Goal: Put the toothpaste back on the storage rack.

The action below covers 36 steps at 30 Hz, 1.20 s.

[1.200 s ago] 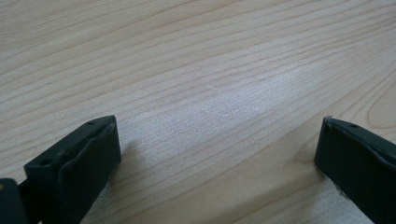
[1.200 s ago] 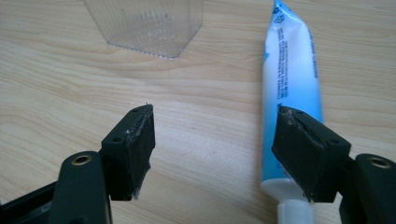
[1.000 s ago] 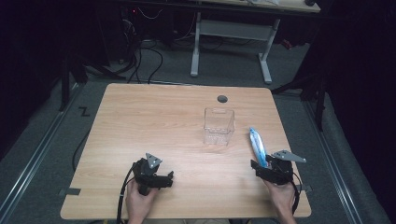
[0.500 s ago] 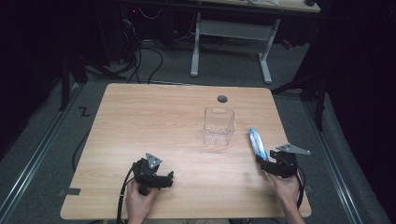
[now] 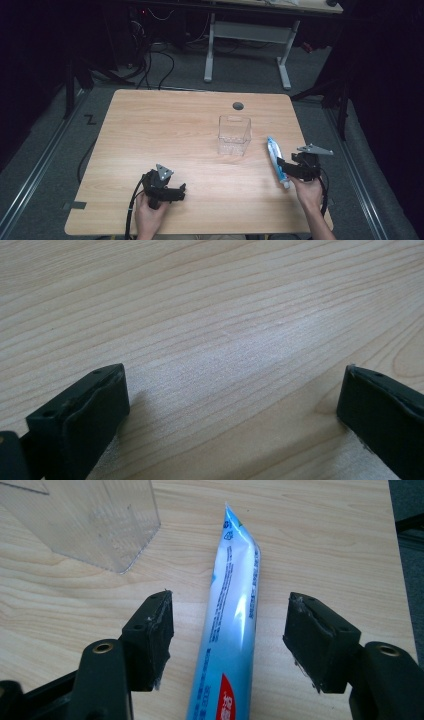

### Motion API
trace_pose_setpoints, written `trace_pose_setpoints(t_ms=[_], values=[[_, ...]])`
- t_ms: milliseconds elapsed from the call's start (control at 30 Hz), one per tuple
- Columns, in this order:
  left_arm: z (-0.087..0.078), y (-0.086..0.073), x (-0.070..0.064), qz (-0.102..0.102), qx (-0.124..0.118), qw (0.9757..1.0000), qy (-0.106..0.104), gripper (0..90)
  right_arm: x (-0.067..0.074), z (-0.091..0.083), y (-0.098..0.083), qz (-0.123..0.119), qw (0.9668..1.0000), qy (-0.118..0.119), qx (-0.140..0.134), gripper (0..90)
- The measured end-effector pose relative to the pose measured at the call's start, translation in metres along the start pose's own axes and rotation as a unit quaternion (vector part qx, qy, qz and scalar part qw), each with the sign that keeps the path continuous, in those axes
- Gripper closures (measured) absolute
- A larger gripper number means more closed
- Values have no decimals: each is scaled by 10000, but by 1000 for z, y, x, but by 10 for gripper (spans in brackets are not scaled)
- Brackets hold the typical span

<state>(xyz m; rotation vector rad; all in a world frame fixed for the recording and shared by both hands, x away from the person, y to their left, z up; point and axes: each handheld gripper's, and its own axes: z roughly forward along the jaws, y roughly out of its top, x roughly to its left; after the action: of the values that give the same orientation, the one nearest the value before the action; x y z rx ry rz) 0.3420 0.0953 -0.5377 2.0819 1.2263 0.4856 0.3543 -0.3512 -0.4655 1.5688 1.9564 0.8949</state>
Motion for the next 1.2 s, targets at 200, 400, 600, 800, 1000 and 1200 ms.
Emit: trace_pose_setpoints(t_ms=[200,400,600,800,1000,1200], values=[[0,0,0,-1,0,10000,0,6,-1,9,11,-100,9997,-81,212,347],[0,0,0,1,2,10000,-1,6,-2,21,25,-147,9990,-121,405,351],[0,0,0,1,1,10000,0,6,-3,38,32,-199,9979,-172,597,358],[0,0,0,-9,-1,10000,8,7,-4,52,32,-170,9967,-152,774,360],[0,0,0,3,1,10000,0,7,-5,57,32,-102,9963,-151,834,399],[0,0,0,0,-2,10000,0,8,-6,65,32,-134,9941,-206,1052,458]])
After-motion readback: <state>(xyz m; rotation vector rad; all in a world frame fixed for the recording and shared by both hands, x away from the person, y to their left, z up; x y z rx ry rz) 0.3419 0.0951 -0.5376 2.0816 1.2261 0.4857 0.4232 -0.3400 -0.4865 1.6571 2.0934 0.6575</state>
